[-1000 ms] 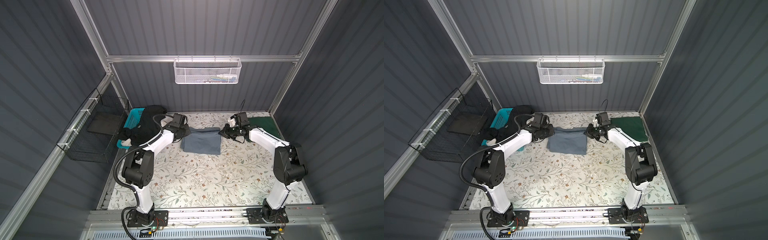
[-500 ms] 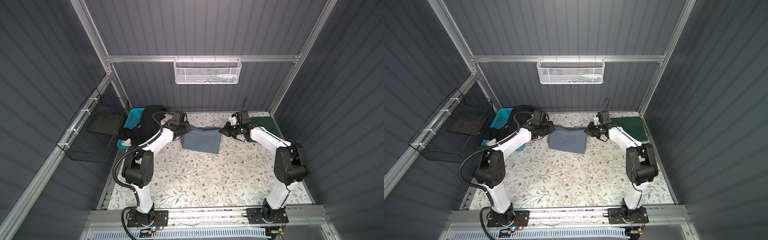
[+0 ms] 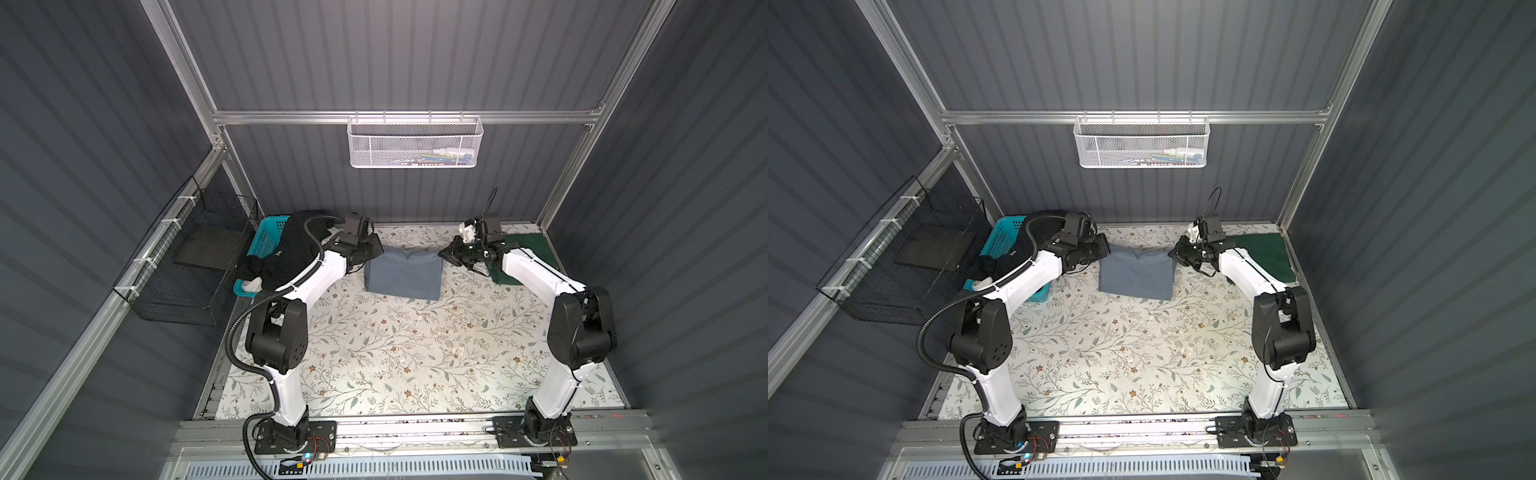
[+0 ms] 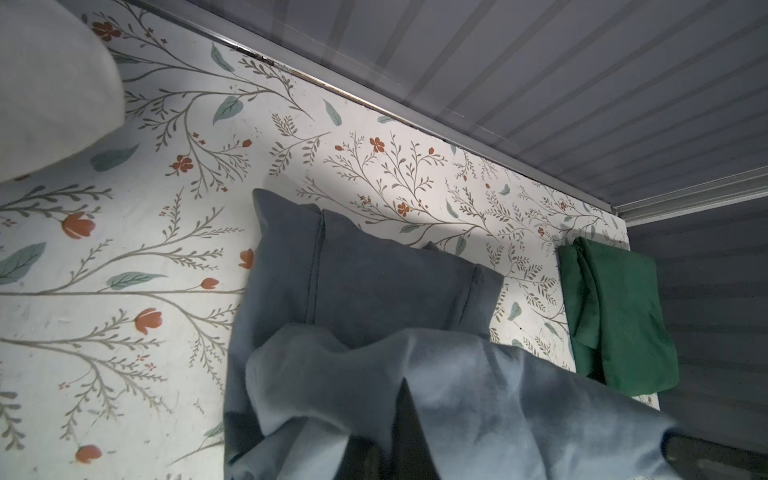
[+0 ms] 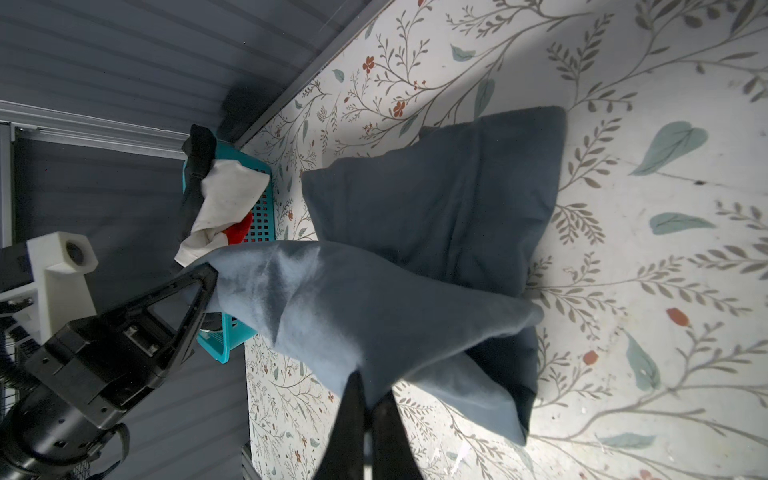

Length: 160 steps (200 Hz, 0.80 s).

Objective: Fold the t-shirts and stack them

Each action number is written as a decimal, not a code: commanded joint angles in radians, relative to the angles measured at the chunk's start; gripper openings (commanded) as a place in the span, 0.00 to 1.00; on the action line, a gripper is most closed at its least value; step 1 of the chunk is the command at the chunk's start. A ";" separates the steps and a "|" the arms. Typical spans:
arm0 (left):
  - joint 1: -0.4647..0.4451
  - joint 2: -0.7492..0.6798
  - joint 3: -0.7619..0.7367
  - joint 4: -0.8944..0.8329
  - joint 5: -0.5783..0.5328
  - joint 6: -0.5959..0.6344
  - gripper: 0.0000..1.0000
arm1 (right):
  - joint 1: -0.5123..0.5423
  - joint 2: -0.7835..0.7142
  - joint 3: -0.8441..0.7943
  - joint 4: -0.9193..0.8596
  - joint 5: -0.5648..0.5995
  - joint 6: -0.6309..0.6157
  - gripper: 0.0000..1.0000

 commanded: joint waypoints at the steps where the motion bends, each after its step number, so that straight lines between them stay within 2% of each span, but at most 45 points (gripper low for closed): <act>1: 0.010 0.037 0.048 0.000 0.016 0.025 0.00 | -0.010 0.045 0.041 -0.002 -0.028 0.008 0.00; 49: 0.028 0.108 0.101 0.009 0.024 0.024 0.00 | -0.026 0.115 0.109 -0.018 -0.036 0.005 0.00; 55: 0.028 0.124 0.115 0.011 0.021 0.030 0.00 | -0.028 0.127 0.119 -0.021 -0.037 0.004 0.06; 59: 0.030 0.136 0.127 0.009 0.015 0.034 0.09 | -0.029 0.133 0.128 -0.022 -0.037 0.003 0.13; 61: 0.031 0.143 0.134 0.006 0.012 0.035 0.15 | -0.031 0.136 0.133 -0.023 -0.037 0.002 0.23; 63: 0.032 0.149 0.141 0.003 0.006 0.038 0.22 | -0.031 0.139 0.134 -0.024 -0.036 0.001 0.26; 64: 0.033 0.152 0.146 0.001 0.003 0.039 0.25 | -0.032 0.144 0.140 -0.027 -0.036 0.000 0.32; 69: 0.035 0.171 0.167 -0.005 -0.007 0.044 0.44 | -0.035 0.154 0.152 -0.032 -0.031 -0.005 0.45; 79: 0.042 0.204 0.211 -0.019 -0.019 0.055 0.77 | -0.040 0.171 0.179 -0.049 -0.015 -0.022 0.61; 90: 0.047 0.223 0.246 -0.023 -0.022 0.067 0.92 | -0.045 0.189 0.213 -0.088 0.005 -0.055 0.71; 98: 0.047 0.225 0.258 -0.019 -0.025 0.076 0.99 | -0.046 0.194 0.241 -0.134 0.021 -0.083 0.78; 118: 0.047 0.200 0.241 0.013 -0.032 0.104 1.00 | -0.047 0.174 0.247 -0.171 0.065 -0.141 0.87; 140: 0.047 0.155 0.184 0.029 -0.076 0.124 1.00 | -0.045 0.141 0.207 -0.171 0.105 -0.170 0.88; 160: 0.047 0.110 0.103 0.069 -0.064 0.124 1.00 | -0.043 0.130 0.173 -0.161 0.101 -0.179 0.88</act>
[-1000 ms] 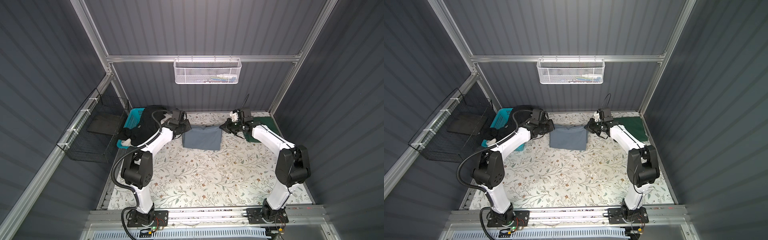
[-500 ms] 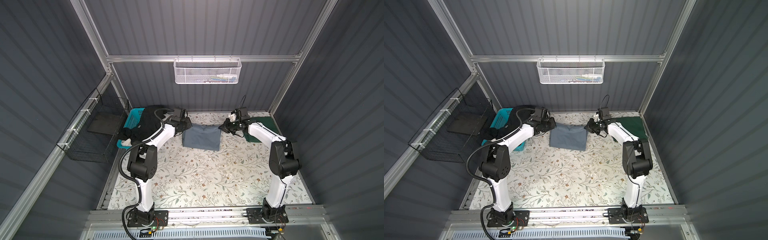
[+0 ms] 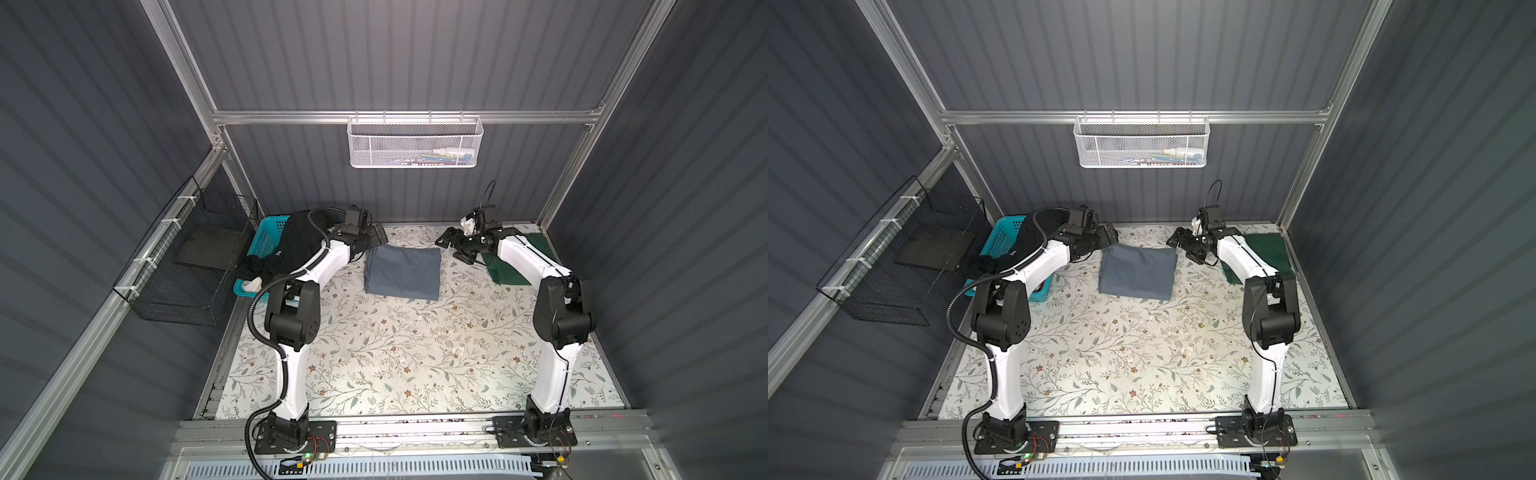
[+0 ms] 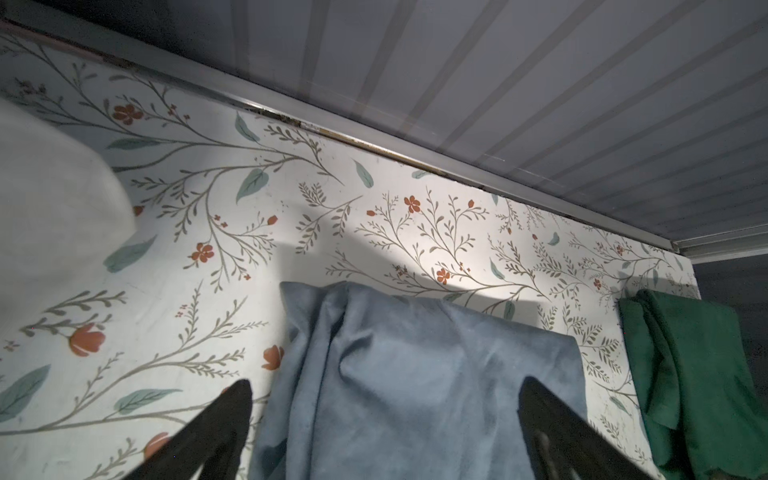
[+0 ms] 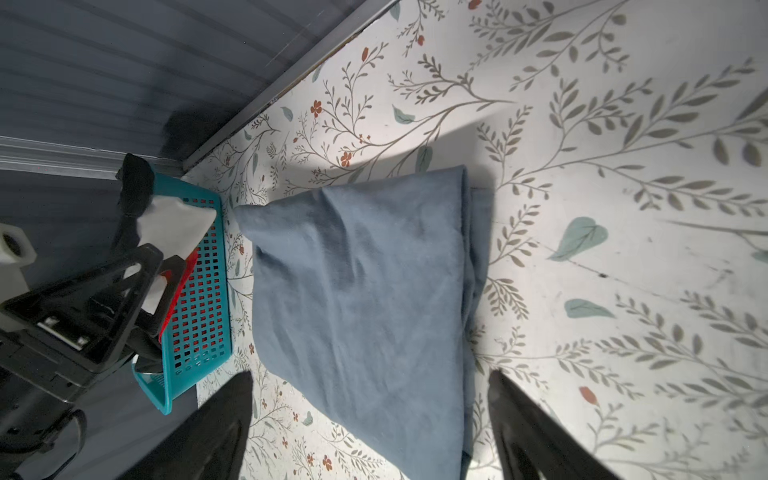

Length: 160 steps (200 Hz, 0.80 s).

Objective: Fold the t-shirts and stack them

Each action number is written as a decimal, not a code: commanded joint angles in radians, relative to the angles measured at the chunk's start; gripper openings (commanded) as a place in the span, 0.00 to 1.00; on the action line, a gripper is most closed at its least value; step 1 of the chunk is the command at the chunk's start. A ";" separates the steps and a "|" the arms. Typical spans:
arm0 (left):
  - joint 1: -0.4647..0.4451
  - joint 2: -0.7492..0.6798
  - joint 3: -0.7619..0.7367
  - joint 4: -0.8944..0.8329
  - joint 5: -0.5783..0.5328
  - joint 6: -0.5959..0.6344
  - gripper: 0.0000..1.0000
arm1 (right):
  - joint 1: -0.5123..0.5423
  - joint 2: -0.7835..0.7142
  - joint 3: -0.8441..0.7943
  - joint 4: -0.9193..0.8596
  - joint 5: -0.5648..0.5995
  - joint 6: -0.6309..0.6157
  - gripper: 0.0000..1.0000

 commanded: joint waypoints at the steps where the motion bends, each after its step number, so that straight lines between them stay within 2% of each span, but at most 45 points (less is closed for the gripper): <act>1: 0.005 -0.083 -0.079 0.041 -0.013 0.035 1.00 | 0.002 -0.031 -0.036 -0.030 0.034 -0.052 0.88; 27: 0.005 -0.097 -0.144 0.037 0.047 0.031 1.00 | 0.011 -0.017 -0.064 -0.030 0.048 -0.057 0.89; 67: 0.005 -0.094 -0.239 0.035 0.041 0.030 0.97 | 0.011 0.017 -0.116 0.015 0.049 -0.031 0.87; 96: 0.009 -0.048 -0.236 0.024 0.068 0.029 0.88 | 0.011 0.054 -0.124 0.045 0.035 -0.010 0.82; 146: 0.050 0.034 -0.221 0.010 0.099 -0.002 0.87 | 0.012 0.128 -0.149 0.143 0.020 0.070 0.80; 160: 0.067 0.055 -0.229 0.025 0.140 -0.017 0.82 | 0.012 0.143 -0.156 0.163 0.014 0.093 0.79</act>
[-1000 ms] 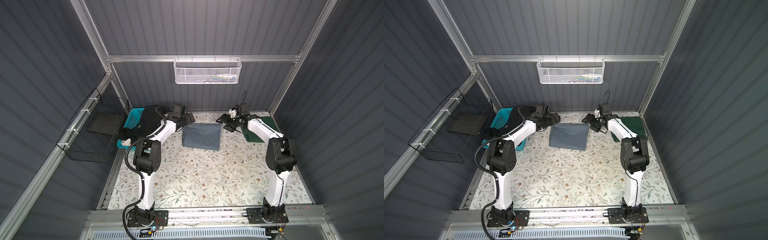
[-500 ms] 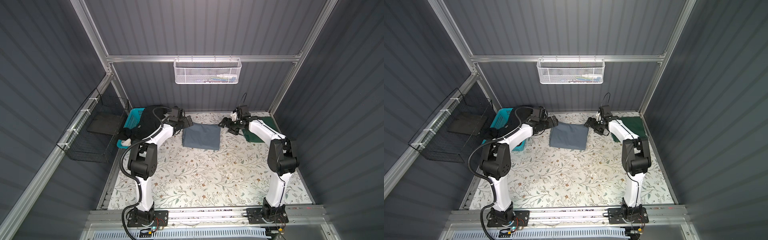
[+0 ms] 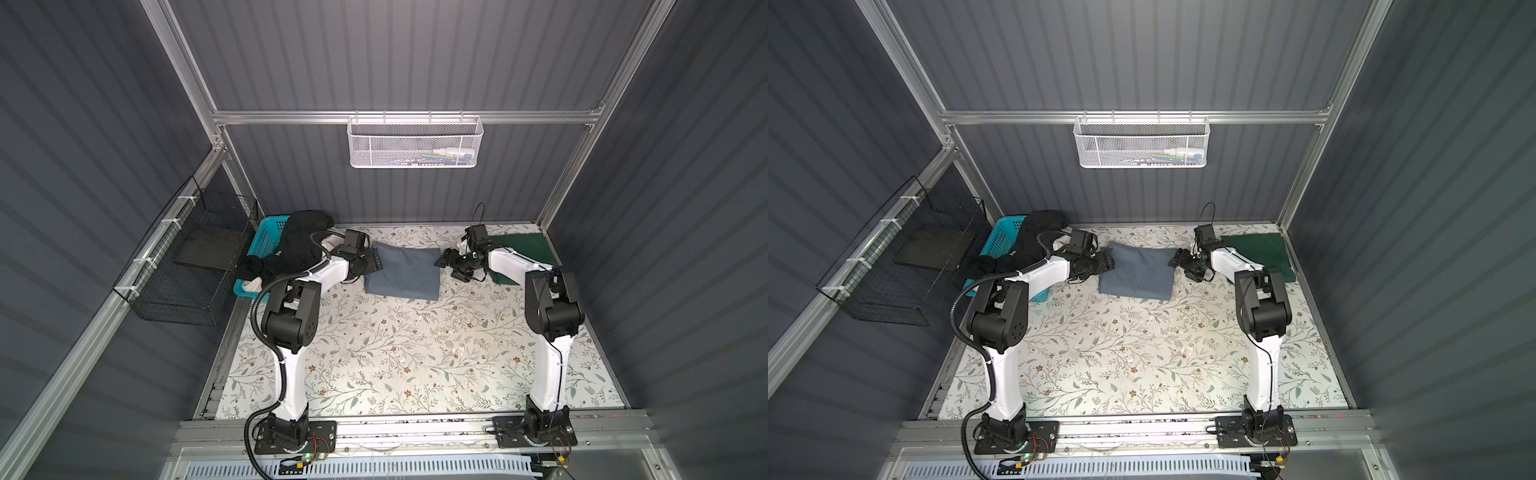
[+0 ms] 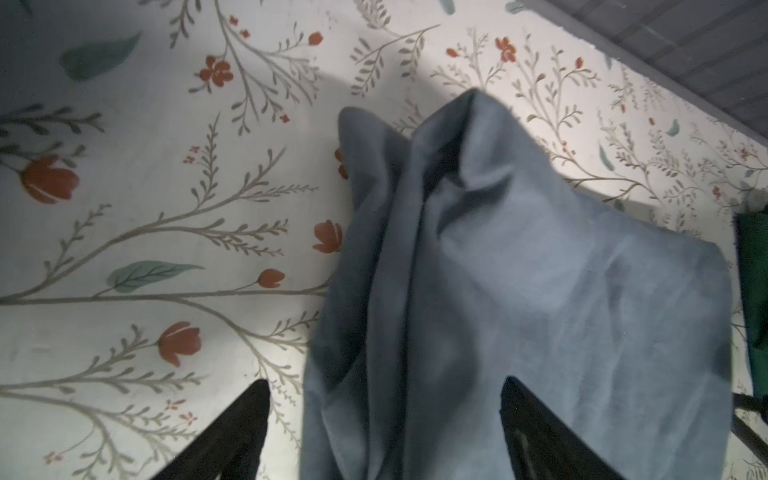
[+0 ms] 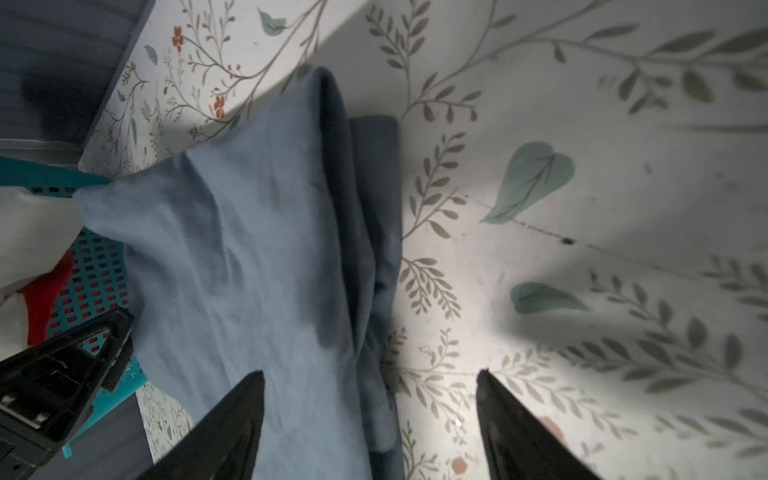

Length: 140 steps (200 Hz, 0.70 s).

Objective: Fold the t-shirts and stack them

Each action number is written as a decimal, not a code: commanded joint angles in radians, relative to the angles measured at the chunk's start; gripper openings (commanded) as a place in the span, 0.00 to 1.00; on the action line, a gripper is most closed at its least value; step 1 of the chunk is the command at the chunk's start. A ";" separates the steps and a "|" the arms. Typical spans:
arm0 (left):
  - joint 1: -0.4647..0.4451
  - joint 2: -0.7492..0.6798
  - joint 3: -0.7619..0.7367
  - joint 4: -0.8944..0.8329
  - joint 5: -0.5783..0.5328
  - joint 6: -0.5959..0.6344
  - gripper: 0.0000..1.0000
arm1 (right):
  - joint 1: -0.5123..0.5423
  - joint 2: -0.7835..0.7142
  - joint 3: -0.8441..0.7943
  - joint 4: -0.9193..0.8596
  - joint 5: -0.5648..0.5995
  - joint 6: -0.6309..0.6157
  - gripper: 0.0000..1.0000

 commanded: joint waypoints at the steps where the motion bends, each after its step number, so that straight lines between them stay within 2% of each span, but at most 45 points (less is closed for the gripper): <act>1: 0.035 0.048 0.009 -0.005 0.069 -0.027 0.82 | 0.005 0.024 -0.019 0.054 -0.013 0.058 0.79; 64: 0.046 0.066 -0.031 0.077 0.132 -0.066 0.79 | 0.025 0.068 -0.046 0.121 0.006 0.157 0.70; 94: 0.046 0.064 -0.074 0.145 0.173 -0.103 0.69 | 0.048 0.068 -0.051 0.143 0.030 0.176 0.64; 125: 0.046 0.066 -0.077 0.129 0.169 -0.099 0.60 | 0.066 0.094 -0.028 0.144 0.029 0.184 0.57; 140: 0.046 0.057 -0.077 0.129 0.163 -0.099 0.52 | 0.068 0.103 -0.028 0.151 0.027 0.192 0.53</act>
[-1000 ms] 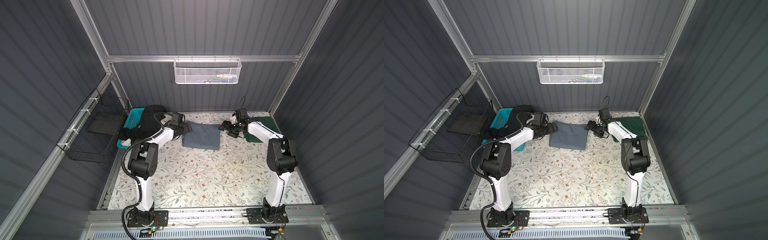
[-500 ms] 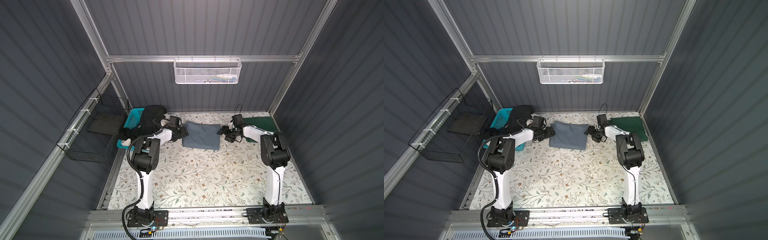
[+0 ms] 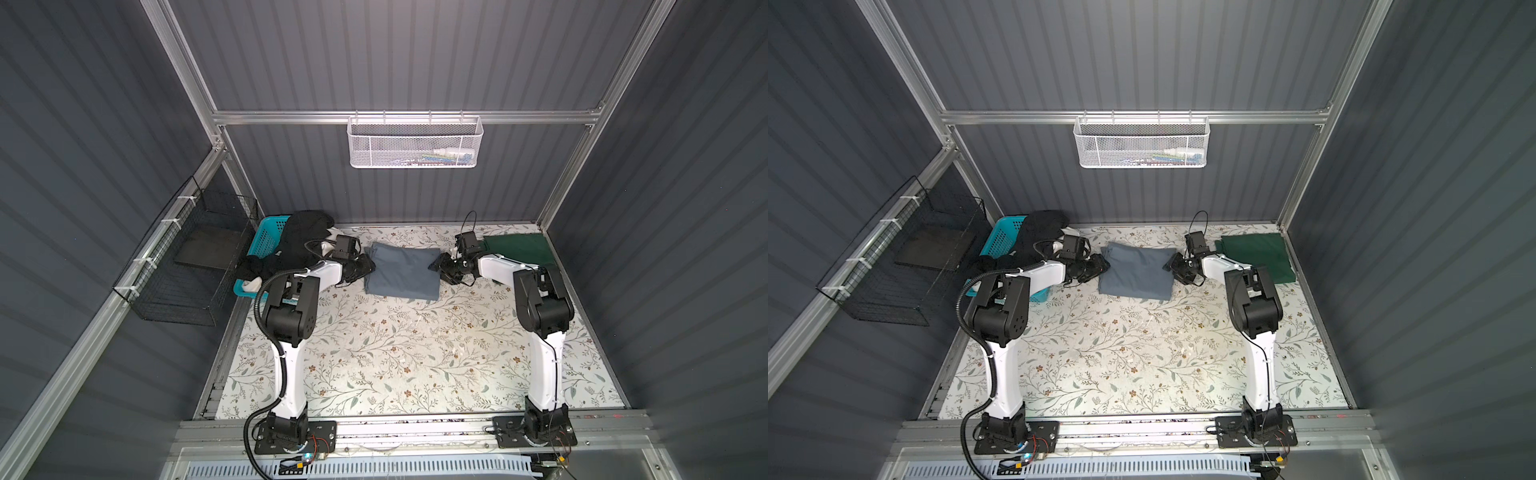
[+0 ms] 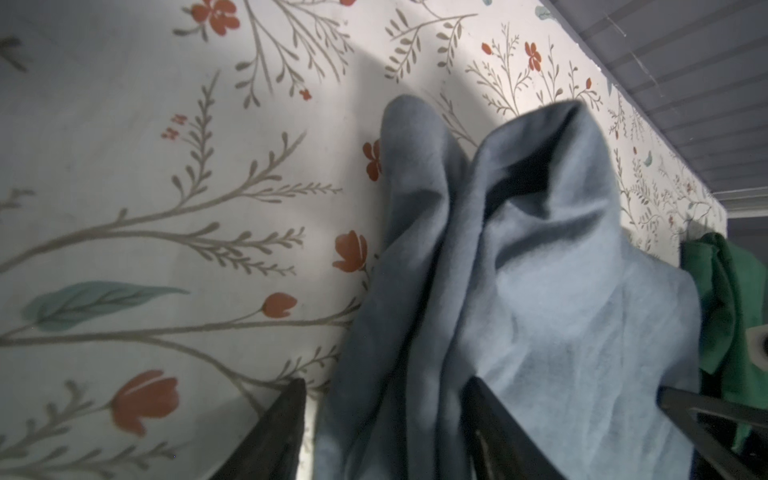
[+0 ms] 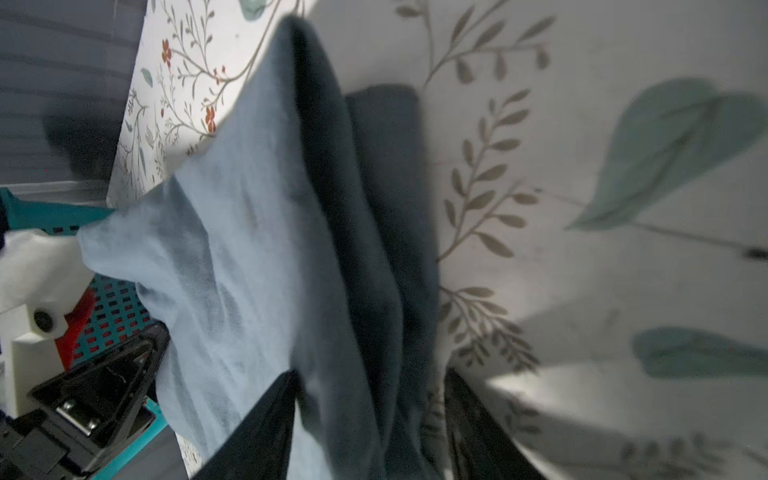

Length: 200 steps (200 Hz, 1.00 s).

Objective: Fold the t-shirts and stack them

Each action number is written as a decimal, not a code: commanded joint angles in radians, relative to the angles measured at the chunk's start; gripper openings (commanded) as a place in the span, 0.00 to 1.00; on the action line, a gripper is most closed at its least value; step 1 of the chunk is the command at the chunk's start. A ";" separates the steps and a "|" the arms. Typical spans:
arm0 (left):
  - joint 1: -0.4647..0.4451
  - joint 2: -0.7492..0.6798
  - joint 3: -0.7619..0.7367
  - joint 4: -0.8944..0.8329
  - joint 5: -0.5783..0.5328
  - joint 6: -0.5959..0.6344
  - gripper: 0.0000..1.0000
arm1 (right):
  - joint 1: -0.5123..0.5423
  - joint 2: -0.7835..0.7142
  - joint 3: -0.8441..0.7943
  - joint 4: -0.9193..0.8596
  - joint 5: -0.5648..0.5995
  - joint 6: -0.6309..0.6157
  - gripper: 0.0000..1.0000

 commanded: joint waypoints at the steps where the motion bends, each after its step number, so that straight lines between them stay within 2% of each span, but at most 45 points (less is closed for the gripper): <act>1: 0.000 0.015 -0.020 -0.017 0.012 -0.011 0.52 | 0.010 0.048 0.000 -0.015 0.017 0.022 0.52; 16: 0.000 0.006 -0.062 -0.016 0.001 -0.012 0.50 | 0.011 0.048 -0.009 0.003 0.020 0.031 0.45; 46: 0.000 -0.005 -0.077 -0.012 -0.001 -0.013 0.47 | 0.009 0.056 0.016 -0.005 0.030 0.010 0.39; 84: 0.001 -0.008 -0.093 -0.007 0.002 -0.030 0.45 | 0.009 0.076 0.058 -0.048 0.027 -0.022 0.26; 109: 0.001 -0.021 -0.107 -0.005 -0.004 -0.030 0.43 | 0.008 0.082 0.068 -0.045 0.019 -0.025 0.21; 127: 0.001 -0.021 -0.104 -0.011 -0.007 -0.030 0.40 | 0.008 0.087 0.079 -0.056 0.021 -0.031 0.11; 149: 0.001 -0.020 -0.104 -0.015 -0.003 -0.030 0.38 | 0.006 0.088 0.092 -0.075 0.035 -0.049 0.04; 169: 0.003 -0.021 -0.103 -0.017 0.002 -0.030 0.37 | 0.004 0.086 0.106 -0.093 0.047 -0.062 0.00; 200: 0.003 -0.038 -0.114 -0.017 0.009 -0.030 0.37 | 0.003 0.082 0.132 -0.117 0.048 -0.087 0.00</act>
